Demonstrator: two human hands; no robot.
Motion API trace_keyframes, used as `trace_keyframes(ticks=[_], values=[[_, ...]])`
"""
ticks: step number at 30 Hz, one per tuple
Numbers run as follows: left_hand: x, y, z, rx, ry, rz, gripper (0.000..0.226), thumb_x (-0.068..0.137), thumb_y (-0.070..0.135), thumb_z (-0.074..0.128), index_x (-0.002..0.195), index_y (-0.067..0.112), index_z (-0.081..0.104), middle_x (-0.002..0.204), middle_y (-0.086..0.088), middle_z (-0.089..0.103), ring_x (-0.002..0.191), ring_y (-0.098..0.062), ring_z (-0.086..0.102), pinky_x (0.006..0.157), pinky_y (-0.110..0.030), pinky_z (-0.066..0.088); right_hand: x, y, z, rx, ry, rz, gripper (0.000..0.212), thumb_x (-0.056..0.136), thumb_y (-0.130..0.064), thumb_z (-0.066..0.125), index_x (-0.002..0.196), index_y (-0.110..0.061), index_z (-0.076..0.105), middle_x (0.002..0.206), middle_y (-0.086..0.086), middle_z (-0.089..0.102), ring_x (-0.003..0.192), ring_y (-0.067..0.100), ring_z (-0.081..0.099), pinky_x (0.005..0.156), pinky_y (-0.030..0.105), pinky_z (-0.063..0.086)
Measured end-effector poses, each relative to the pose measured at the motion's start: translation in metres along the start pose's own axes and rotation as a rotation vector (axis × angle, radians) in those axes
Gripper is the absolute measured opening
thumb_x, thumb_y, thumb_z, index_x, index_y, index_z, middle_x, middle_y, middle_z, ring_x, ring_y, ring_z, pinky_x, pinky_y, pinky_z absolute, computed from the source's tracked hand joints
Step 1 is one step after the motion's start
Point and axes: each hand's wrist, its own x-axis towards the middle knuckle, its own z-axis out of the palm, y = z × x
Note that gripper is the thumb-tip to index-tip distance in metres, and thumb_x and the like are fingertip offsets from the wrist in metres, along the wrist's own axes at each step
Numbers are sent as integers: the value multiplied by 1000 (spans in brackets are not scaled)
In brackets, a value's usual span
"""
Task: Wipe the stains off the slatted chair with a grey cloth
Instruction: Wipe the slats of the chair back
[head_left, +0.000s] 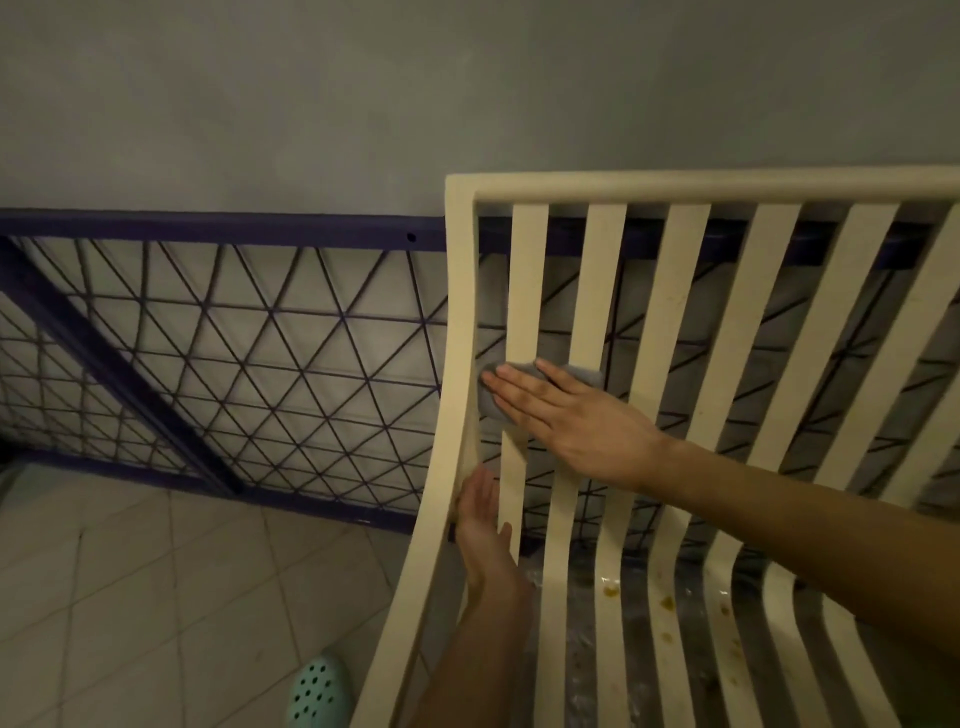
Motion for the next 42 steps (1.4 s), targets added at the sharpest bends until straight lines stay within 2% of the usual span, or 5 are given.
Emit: trace_keyframes(ticks=[12,21,29,38,42], values=[[26,-25,-22,83,130,-20,42,104,33,30,139,16,47,143,-2,50,132,-13,44,112,-36,32,-10,-57,61,81,-124,-32,51,93,-16,35,142,-5,45,154,14,33,144,27,28,120,46,14],[29,-28,-35,124,139,-71,29,102,30,38,121,21,59,133,0,57,128,-16,49,102,-32,39,6,34,-9,-99,-114,-210,62,70,-1,74,127,-24,60,148,-2,45,143,18,30,118,53,7],[34,-40,-43,113,225,-102,20,101,27,44,100,26,64,110,4,66,115,-14,57,101,-34,43,9,80,-47,-98,77,17,56,81,6,44,135,-7,51,150,10,41,143,28,30,117,56,9],[29,-67,-62,312,287,-56,25,98,26,50,108,11,68,104,-6,68,103,-21,61,97,-40,45,-16,-8,48,45,-32,-132,49,84,-5,58,132,-14,58,152,4,39,145,22,28,119,53,5],[26,-83,-78,571,284,-3,28,101,12,42,111,-4,63,103,-11,62,106,-30,57,89,-29,40,-20,-68,91,233,-44,-322,39,96,-11,36,120,-3,65,140,12,53,135,30,43,119,51,17]])
